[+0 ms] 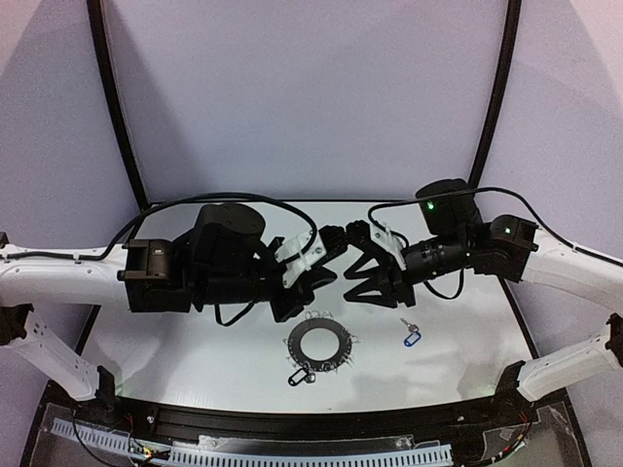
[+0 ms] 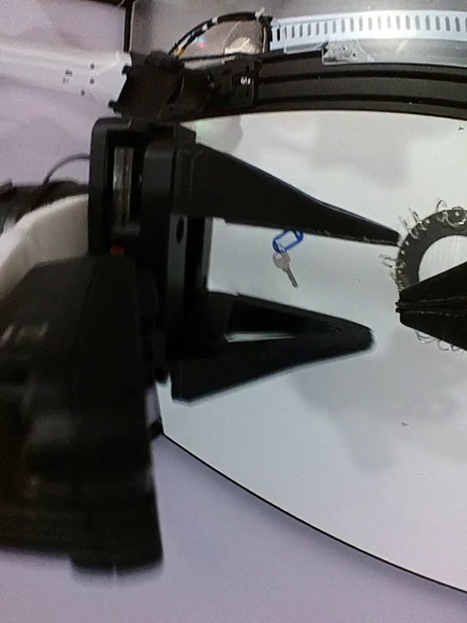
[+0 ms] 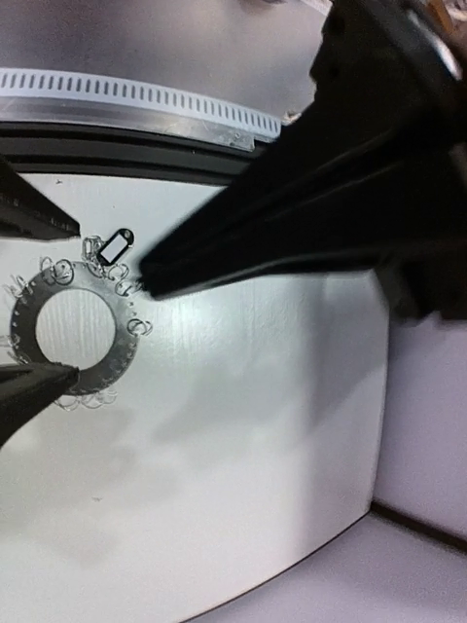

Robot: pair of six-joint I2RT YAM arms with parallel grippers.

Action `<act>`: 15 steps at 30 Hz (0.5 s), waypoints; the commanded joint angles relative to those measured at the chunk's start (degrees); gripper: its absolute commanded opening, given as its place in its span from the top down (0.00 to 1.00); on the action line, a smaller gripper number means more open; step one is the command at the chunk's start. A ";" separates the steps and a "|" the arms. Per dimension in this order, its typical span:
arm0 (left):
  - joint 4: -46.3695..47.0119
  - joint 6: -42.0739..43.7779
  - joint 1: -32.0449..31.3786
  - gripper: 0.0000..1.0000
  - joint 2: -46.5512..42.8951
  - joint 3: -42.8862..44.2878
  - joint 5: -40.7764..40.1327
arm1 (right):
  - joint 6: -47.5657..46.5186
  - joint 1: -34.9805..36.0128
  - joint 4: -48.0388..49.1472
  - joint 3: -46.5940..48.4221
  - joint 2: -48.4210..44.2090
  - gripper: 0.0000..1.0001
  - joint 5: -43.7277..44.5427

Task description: Put the keys on the keyring

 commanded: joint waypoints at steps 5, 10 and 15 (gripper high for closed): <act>1.08 -24.06 5.26 0.06 -4.06 -7.46 -32.14 | 17.83 -3.20 14.36 -10.97 -4.73 0.05 24.00; -0.22 -41.15 22.79 0.01 -10.49 -17.97 -33.85 | 31.08 -18.93 14.67 -16.55 -7.04 0.01 35.95; 6.90 -44.90 44.04 0.01 -25.09 -34.40 -28.35 | 27.40 -33.99 29.07 -28.99 -10.69 0.01 39.87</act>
